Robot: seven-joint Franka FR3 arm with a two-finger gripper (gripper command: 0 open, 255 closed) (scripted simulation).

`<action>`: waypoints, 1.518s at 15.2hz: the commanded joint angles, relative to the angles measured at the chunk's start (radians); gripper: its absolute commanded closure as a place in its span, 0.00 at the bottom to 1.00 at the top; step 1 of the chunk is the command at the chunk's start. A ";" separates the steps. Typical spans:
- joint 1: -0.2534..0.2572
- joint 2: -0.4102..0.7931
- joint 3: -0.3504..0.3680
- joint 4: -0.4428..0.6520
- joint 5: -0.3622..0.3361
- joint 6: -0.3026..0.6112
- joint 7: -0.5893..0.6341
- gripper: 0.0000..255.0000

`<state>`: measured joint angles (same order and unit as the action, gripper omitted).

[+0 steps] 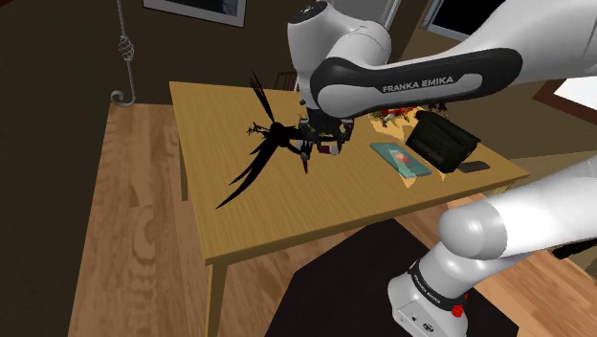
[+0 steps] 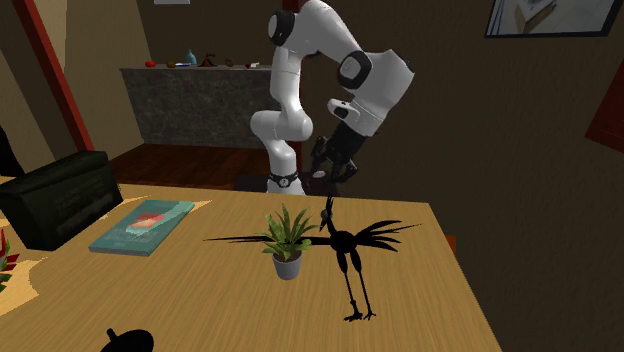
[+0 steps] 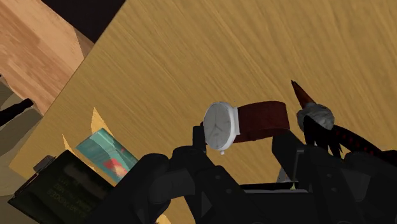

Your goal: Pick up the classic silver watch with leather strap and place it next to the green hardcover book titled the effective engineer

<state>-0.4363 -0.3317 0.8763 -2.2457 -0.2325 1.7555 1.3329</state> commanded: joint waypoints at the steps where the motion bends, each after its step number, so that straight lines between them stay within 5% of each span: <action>1: 0.014 -0.064 -0.054 -0.060 0.019 0.027 -0.059 1.00; 12: 0.056 -0.369 -0.353 -0.378 0.003 0.154 -0.346 1.00; 23: -0.054 -0.538 -0.640 -0.564 -0.169 0.292 -0.608 1.00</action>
<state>-0.4725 -0.8560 0.2685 -2.7921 -0.3774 2.0280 0.7534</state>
